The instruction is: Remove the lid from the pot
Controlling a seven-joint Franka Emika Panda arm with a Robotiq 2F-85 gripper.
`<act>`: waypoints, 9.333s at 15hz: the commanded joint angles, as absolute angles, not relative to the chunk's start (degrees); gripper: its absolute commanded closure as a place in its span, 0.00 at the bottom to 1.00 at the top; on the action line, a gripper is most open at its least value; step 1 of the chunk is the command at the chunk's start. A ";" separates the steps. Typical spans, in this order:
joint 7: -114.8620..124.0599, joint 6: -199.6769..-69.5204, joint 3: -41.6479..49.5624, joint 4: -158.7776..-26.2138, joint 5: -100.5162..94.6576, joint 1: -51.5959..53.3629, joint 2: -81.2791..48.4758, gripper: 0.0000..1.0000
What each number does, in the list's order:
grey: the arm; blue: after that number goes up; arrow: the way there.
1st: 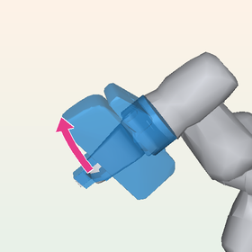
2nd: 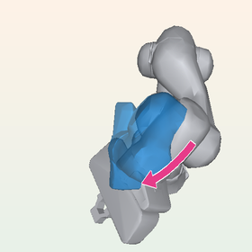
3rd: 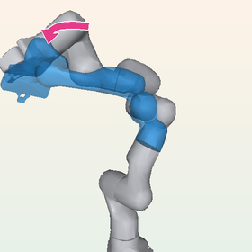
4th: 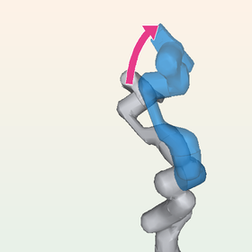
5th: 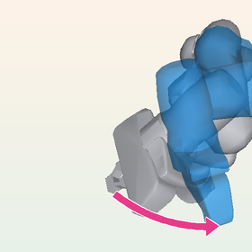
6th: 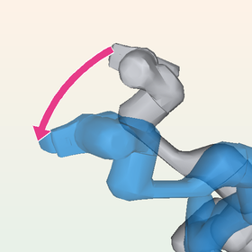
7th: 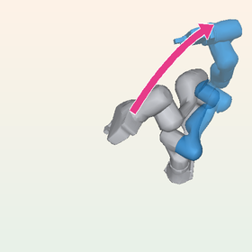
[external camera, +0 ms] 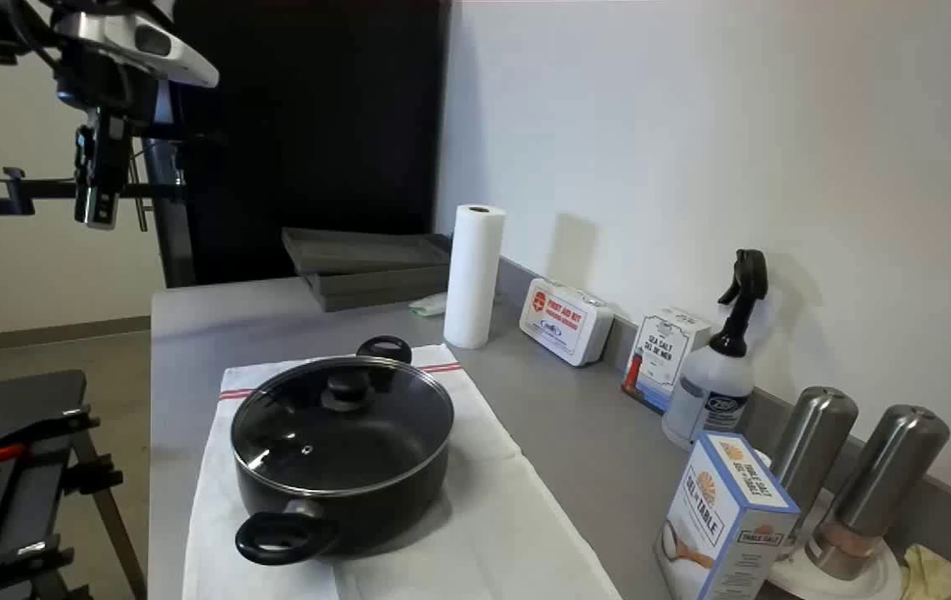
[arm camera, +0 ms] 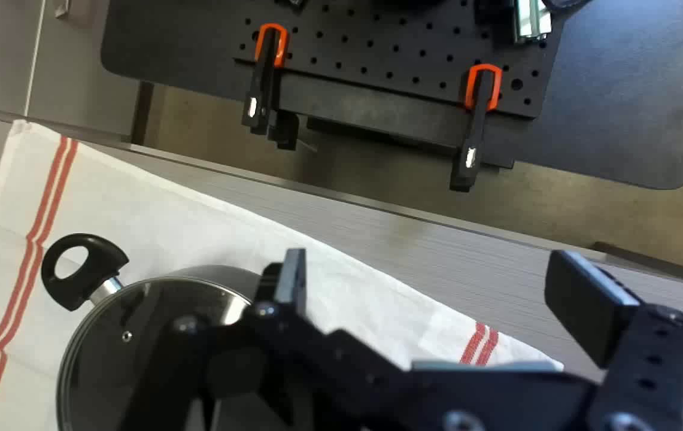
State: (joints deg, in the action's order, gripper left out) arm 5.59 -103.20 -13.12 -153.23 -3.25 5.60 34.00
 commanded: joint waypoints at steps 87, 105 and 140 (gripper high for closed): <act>-4.49 -149.07 4.90 -144.16 0.65 -5.80 1.36 0.75; -4.61 -145.83 -5.95 -144.47 -2.00 5.81 4.98 0.75; -12.26 -167.98 -10.28 -138.11 -9.06 8.16 -24.17 0.31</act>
